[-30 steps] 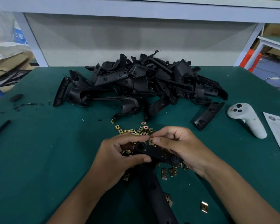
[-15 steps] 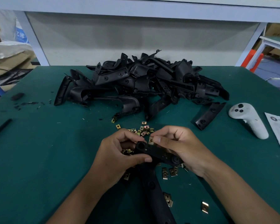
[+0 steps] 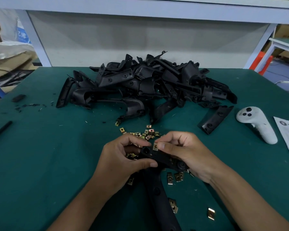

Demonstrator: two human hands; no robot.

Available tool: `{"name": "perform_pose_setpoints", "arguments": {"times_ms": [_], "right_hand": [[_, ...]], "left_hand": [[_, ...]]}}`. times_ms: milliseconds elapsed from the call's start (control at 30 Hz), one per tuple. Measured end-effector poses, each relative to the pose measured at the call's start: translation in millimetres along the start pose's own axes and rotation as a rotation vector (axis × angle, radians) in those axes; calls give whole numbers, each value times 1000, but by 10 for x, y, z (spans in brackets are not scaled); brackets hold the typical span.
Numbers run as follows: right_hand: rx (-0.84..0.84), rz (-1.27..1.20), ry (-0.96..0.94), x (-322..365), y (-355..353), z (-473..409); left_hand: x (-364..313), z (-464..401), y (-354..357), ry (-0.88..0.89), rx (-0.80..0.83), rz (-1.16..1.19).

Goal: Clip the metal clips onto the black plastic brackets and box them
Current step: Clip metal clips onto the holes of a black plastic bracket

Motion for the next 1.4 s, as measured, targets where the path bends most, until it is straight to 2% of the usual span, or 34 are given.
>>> {"name": "perform_pose_setpoints", "arguments": {"times_ms": [567,667,800,933,1400], "right_hand": [[76,300,-104,70,-85,44],[89,234,-98,41,-130,21],[24,134,-116,7,-220,-45],[23,2,-145,20,-206,-70],[-129,86,-193,-29,-257,-100]], "left_hand": [[-31,7,-5,12,-16,-17],[-44,-15,-12,11,-21,-15],[-58,-27,-47,-5,-1,-14],[-38,-38,-69,-41,-5,66],[0,-22,-12,-135,117,75]]}}
Point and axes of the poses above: each hand's wrist, its own z-axis away from the middle knuckle, its own y-axis out of the palm, x = y × z, the point moved 4 cm from there along -z, towards the middle knuckle, and after that the axes turned 5 degrees about z, right-handed, at the moved point
